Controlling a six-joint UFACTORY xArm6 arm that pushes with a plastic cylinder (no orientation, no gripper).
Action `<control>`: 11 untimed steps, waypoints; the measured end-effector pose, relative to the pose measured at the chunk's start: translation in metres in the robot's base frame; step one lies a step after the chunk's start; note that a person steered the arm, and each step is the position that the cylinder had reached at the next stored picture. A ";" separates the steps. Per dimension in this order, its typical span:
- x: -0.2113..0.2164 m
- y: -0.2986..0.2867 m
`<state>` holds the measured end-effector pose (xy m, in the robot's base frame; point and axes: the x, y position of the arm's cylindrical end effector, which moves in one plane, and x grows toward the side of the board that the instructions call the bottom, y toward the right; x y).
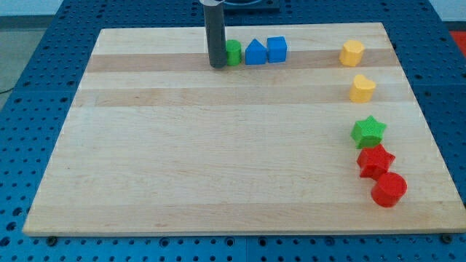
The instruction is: Place your arm to the right of the green star
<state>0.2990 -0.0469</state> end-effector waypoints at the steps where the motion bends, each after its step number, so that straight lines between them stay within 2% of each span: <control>1: -0.004 0.000; 2: 0.027 0.007; 6: 0.159 0.368; 7: 0.209 0.386; 8: 0.225 0.352; 11: 0.178 0.229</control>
